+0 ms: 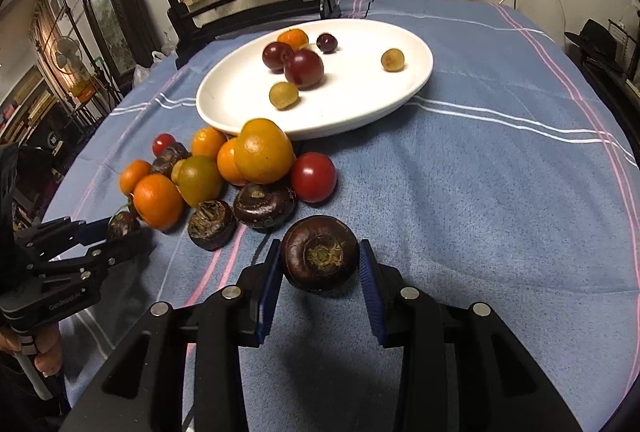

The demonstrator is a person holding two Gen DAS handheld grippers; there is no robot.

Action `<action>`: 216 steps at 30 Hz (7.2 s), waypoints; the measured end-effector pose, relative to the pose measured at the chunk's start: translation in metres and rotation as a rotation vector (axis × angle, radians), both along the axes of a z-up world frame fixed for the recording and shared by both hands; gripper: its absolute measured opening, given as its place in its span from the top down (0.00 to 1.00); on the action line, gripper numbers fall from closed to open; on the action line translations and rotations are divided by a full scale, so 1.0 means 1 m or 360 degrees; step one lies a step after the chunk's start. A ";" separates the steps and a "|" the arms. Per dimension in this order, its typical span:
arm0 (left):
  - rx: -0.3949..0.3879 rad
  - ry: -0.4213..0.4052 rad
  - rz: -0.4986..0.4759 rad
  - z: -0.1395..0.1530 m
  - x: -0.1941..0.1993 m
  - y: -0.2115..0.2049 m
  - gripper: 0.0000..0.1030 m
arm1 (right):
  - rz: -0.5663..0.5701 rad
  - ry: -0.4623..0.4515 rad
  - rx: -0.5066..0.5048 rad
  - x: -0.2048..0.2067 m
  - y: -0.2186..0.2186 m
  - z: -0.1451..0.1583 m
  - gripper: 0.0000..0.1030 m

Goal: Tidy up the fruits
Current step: 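Place both mangosteens on the white plate and open both tools, then grasp a tangerine with the left tool while the right tool grasps a mangosteen, then carry the tangerine and mangosteen over the plate and open both tools, then grasp another tangerine with the left tool while the right tool grasps a yellow plum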

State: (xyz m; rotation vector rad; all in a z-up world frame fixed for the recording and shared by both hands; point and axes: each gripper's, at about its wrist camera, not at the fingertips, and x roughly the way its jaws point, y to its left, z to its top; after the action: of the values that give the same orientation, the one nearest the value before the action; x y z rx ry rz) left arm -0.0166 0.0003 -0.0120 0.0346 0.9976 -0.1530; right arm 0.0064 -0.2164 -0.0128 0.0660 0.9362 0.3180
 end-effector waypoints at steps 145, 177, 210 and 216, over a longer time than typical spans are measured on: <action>-0.0092 -0.0133 -0.0067 0.003 0.028 0.029 0.60 | 0.0188 0.0020 0.0039 0.001 0.067 0.014 0.64; -0.0077 -0.0188 -0.0007 0.031 0.159 -0.014 0.30 | -0.0076 -0.0055 0.0131 0.099 0.019 0.017 0.38; -0.0045 -0.0024 -0.0160 -0.012 0.039 -0.023 0.56 | -0.0143 -0.0030 0.0134 0.023 -0.002 -0.001 0.25; -0.0078 -0.0039 -0.0134 -0.012 0.037 -0.015 0.57 | -0.0072 -0.0076 0.0074 0.018 0.012 0.001 0.25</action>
State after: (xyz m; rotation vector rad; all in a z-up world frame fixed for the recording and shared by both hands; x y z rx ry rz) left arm 0.0205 -0.0146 -0.0241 0.0336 0.9683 -0.2536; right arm 0.0244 -0.2049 -0.0114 0.1215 0.8789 0.2983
